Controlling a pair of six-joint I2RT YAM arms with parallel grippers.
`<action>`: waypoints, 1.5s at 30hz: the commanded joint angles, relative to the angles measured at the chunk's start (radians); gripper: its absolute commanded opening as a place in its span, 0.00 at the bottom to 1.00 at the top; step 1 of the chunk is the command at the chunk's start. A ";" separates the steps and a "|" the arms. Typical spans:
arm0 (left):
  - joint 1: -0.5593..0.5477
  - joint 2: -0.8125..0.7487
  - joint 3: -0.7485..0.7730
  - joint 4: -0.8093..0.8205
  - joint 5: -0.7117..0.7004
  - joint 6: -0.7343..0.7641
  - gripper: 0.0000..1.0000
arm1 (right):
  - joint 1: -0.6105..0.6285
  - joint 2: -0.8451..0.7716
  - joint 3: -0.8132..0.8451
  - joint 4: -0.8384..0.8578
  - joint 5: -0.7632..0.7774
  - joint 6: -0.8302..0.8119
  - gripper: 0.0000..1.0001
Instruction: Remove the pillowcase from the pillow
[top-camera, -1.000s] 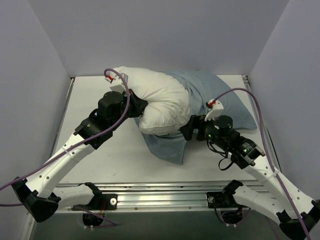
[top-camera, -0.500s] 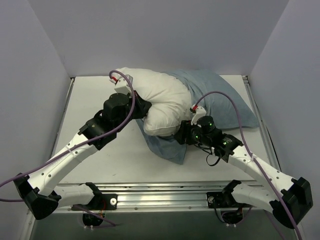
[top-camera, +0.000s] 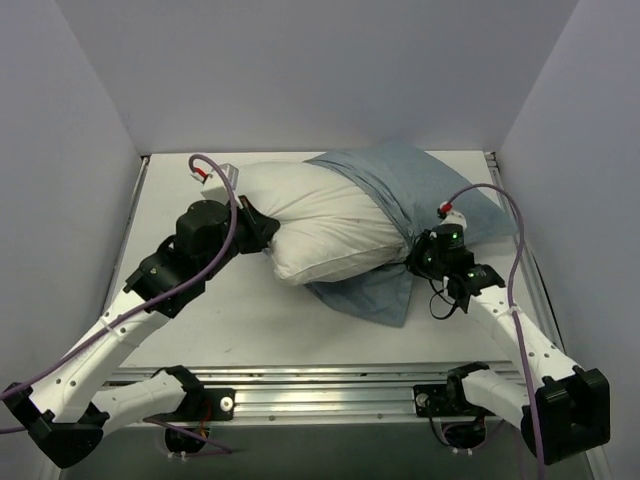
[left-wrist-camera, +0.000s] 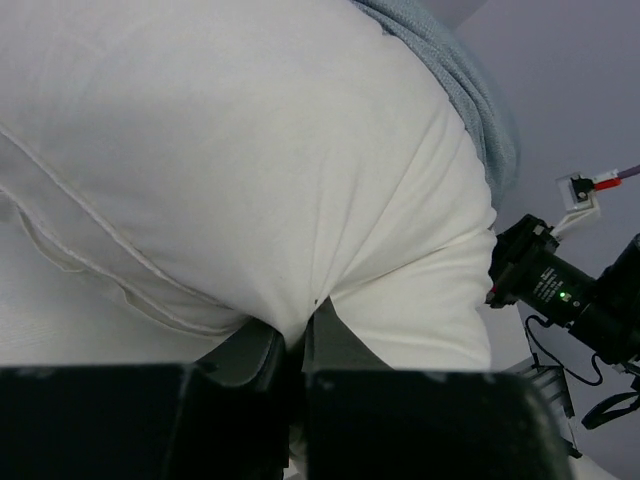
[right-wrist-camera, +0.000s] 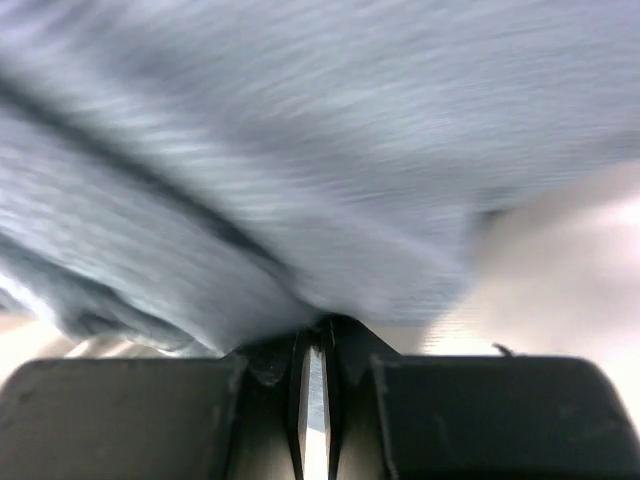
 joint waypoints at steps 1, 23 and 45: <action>0.139 -0.159 0.060 0.094 -0.094 0.031 0.02 | -0.165 -0.034 -0.017 -0.119 0.189 -0.008 0.00; 0.278 -0.550 -0.350 -0.261 0.473 0.064 0.94 | -0.037 -0.201 0.270 0.000 -0.351 -0.139 0.48; 0.074 0.175 -0.276 0.242 0.269 0.478 0.94 | 0.306 0.172 0.466 0.024 -0.099 -0.320 0.84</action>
